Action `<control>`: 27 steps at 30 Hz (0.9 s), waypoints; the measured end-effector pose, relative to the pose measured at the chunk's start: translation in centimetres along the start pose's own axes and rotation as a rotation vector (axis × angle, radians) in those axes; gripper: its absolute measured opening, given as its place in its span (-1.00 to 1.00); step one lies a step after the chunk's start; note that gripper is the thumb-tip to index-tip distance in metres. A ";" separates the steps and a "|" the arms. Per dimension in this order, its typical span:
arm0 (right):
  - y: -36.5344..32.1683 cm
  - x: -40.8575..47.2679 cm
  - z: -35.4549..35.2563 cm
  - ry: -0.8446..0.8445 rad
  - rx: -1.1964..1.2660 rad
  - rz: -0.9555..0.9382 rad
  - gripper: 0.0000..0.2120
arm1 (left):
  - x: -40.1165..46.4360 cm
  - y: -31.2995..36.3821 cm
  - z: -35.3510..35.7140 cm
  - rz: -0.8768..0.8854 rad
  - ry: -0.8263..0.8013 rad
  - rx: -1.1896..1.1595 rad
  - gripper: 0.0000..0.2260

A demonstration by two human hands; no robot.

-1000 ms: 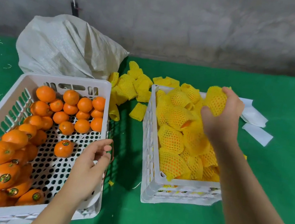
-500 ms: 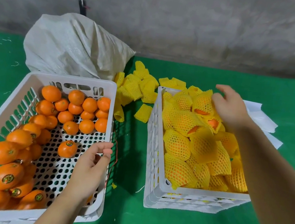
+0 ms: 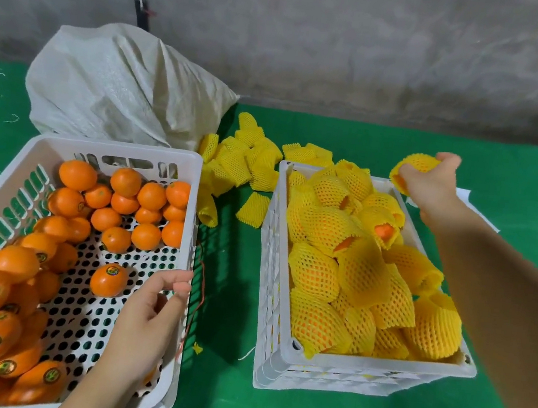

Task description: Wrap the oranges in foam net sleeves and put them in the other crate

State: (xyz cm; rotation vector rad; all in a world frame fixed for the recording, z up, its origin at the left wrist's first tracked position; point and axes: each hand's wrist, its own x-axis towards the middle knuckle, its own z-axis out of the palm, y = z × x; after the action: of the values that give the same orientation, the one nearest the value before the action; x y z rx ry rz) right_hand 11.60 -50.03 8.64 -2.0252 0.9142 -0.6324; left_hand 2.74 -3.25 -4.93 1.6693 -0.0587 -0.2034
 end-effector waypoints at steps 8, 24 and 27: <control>3.1 3.2 3.3 -0.280 -0.419 -0.141 -0.23 | 0.4 1.3 1.5 -0.036 0.101 -0.019 -0.73; 3.0 4.6 2.7 -0.294 -0.654 -0.237 -0.48 | 1.5 -0.9 2.3 0.023 0.168 0.007 -0.80; 4.3 2.8 3.2 -0.365 -0.594 -0.209 -0.37 | 1.3 -0.5 2.4 0.076 0.130 0.063 -0.77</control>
State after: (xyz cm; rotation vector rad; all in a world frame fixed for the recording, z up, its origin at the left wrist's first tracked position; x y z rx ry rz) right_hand 13.90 -52.50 3.67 -2.6751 0.7251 -0.0753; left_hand 3.55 -5.75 -5.80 1.7355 -0.0311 -0.0358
